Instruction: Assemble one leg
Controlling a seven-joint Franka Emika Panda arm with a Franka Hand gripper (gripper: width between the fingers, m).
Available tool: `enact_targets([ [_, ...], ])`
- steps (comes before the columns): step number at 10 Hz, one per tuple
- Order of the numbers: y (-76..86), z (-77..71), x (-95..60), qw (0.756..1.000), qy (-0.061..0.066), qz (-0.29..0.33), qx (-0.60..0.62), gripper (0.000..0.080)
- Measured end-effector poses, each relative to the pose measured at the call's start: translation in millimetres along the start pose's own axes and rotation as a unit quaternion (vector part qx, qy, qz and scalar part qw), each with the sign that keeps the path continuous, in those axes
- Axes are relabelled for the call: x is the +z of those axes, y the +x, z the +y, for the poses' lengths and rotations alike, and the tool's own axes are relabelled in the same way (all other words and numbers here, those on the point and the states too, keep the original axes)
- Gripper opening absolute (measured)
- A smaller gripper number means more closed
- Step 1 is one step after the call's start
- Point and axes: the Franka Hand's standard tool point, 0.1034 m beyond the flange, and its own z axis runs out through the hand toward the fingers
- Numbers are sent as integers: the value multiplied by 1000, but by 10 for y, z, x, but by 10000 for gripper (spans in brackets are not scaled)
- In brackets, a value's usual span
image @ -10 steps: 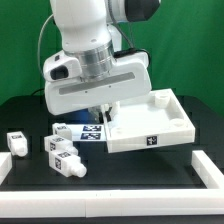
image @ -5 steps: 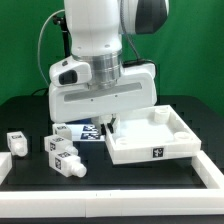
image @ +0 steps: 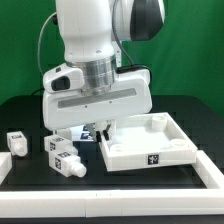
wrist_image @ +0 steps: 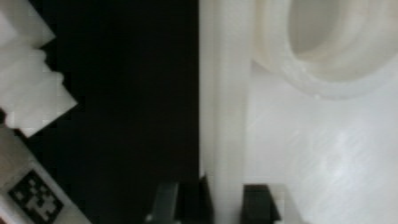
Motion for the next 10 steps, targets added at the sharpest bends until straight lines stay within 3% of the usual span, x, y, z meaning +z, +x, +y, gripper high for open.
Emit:
enact_targets([
  [3, 9, 65, 33, 999, -3, 4, 42, 57],
  [6, 165, 128, 186, 999, -6, 27, 30, 57],
  [7, 163, 185, 226, 1000, 2, 29, 2, 57],
  [10, 161, 168, 231, 1000, 2, 29, 8, 57],
])
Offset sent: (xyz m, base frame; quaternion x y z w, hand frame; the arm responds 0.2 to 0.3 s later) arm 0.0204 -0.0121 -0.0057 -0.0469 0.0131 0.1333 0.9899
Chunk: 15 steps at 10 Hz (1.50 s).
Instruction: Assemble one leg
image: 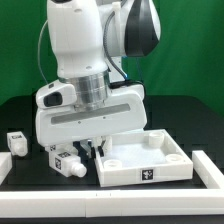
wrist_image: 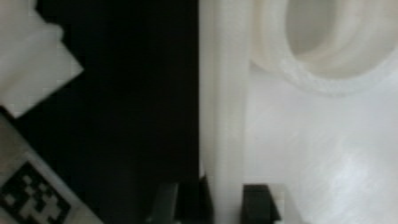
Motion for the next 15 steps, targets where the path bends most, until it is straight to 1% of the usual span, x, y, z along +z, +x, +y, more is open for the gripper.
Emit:
enact_targets([
  [3, 9, -11, 3, 1000, 0, -1, 5, 57],
  [4, 139, -67, -9, 1000, 1, -1, 25, 57],
  [7, 672, -160, 20, 999, 3, 18, 28, 57],
  [8, 688, -181, 25, 998, 5, 9, 56, 57],
  [9, 694, -181, 29, 997, 4, 0, 79, 57],
  [12, 686, -179, 28, 995, -5, 2, 103, 57],
  [13, 685, -171, 26, 995, -5, 2, 99, 57],
  [14, 684, -176, 31, 995, -5, 2, 99, 115],
  [15, 683, -176, 32, 995, -5, 2, 99, 281],
])
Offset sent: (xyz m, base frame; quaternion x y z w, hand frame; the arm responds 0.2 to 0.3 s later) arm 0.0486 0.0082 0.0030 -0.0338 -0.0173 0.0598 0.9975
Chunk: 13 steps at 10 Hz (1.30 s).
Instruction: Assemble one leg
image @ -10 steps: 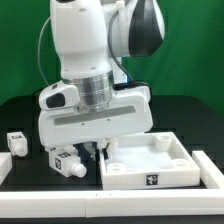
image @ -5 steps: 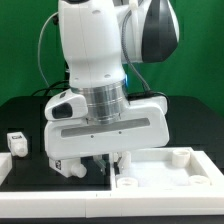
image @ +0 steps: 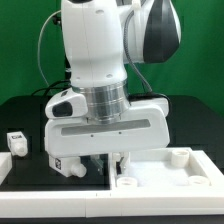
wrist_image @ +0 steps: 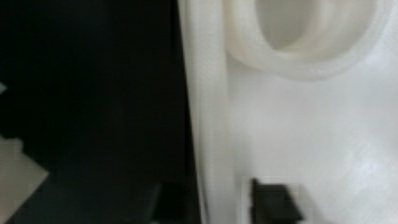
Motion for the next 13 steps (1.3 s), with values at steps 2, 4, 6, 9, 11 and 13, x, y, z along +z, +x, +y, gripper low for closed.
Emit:
enact_targets([
  [2, 1, -1, -21, 1000, 1, -2, 0, 463],
  [4, -31, 9, -298, 1000, 6, -21, 2, 582],
  [6, -87, 86, -483, 999, 9, -30, -11, 645],
  [9, -239, 267, -423, 992, 0, -19, -124, 649],
  [11, -287, 357, -327, 988, -7, -12, -154, 649],
  [13, -316, 453, -238, 986, -9, -13, -166, 649],
])
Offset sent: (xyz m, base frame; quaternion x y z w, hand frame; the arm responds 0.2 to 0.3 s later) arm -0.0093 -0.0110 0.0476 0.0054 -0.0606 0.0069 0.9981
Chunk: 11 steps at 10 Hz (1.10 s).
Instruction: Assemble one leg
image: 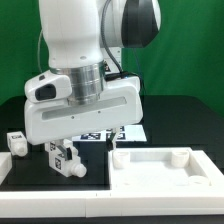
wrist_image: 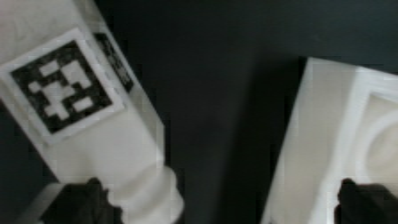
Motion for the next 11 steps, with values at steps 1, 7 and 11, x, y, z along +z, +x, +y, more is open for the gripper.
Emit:
enact_targets([
  [1, -53, 101, -4, 1000, -1, 0, -5, 649],
  [7, -200, 412, 61, 1000, 3, -3, -13, 649],
  [11, -224, 418, 152, 1000, 6, -8, -14, 649],
])
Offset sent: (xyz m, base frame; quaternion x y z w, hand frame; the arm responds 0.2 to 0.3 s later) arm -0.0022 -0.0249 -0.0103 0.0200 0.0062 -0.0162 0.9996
